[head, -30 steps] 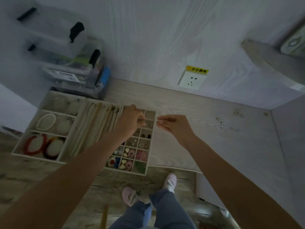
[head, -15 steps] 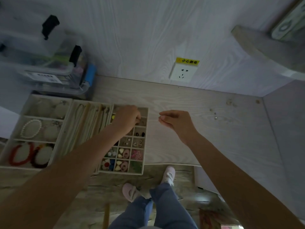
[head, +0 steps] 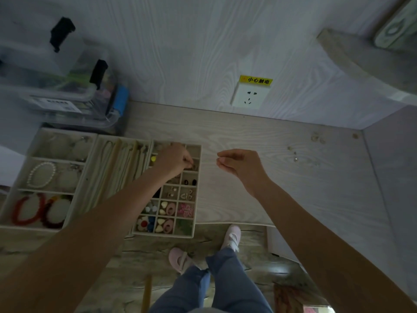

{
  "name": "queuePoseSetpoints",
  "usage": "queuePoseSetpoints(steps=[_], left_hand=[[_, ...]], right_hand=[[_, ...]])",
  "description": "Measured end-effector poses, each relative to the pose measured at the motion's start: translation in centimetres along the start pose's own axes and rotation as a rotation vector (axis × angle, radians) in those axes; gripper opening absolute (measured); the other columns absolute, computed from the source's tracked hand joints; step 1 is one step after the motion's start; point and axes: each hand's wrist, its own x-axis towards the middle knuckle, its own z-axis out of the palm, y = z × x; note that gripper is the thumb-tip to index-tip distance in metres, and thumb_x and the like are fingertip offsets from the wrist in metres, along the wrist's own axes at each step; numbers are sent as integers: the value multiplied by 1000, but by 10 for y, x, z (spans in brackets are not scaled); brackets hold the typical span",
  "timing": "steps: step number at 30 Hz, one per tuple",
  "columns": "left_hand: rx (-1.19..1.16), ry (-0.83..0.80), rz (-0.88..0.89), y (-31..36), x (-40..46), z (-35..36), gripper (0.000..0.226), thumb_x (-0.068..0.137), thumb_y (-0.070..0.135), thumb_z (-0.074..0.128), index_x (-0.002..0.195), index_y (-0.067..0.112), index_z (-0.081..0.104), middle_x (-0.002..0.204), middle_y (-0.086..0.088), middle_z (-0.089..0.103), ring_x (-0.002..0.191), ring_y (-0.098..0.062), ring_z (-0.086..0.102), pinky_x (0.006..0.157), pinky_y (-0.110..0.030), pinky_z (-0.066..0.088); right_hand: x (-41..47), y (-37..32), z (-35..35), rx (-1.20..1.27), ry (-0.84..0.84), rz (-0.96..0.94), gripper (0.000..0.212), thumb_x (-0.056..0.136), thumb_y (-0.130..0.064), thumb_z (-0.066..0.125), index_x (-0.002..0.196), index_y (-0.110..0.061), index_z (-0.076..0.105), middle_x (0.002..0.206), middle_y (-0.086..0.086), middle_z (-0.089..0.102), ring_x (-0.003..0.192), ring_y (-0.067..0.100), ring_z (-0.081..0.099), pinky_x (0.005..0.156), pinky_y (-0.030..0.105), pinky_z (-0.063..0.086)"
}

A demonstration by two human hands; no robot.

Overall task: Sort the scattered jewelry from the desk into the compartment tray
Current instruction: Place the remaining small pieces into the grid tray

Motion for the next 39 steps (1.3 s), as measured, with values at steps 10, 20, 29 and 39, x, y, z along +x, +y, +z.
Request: queuePoseSetpoints(steps=[10, 20, 29, 39], left_hand=[[90, 180, 91, 0, -8, 5, 12, 81, 19, 70, 91, 13, 73, 95, -2, 72, 86, -14, 65, 93, -40, 47], [148, 261, 121, 2, -18, 3, 15, 88, 20, 63, 97, 12, 71, 97, -2, 71, 87, -15, 65, 89, -30, 45], [-309, 136, 156, 11, -47, -9, 17, 88, 25, 62, 97, 13, 70, 81, 5, 69, 69, 0, 63, 71, -13, 50], [-350, 111, -4, 7, -49, -6, 15, 88, 19, 62, 86, 6, 69, 74, -2, 70, 68, -13, 66, 69, -27, 52]], right_hand=[[-4, 2, 0, -12, 4, 11, 15, 84, 11, 59, 97, 8, 66, 83, 17, 66, 78, 20, 68, 80, 25, 57], [-10, -1, 7, -20, -32, 75, 27, 85, 16, 54, 111, 15, 59, 106, 31, 62, 95, 31, 65, 78, 21, 56], [-8, 2, 27, -293, -56, 2, 16, 79, 8, 67, 94, 8, 69, 78, 17, 70, 71, 21, 71, 75, 26, 59], [-10, 1, 51, -932, -109, -281, 13, 83, -11, 67, 92, -13, 76, 79, 9, 73, 73, 23, 69, 73, 42, 57]])
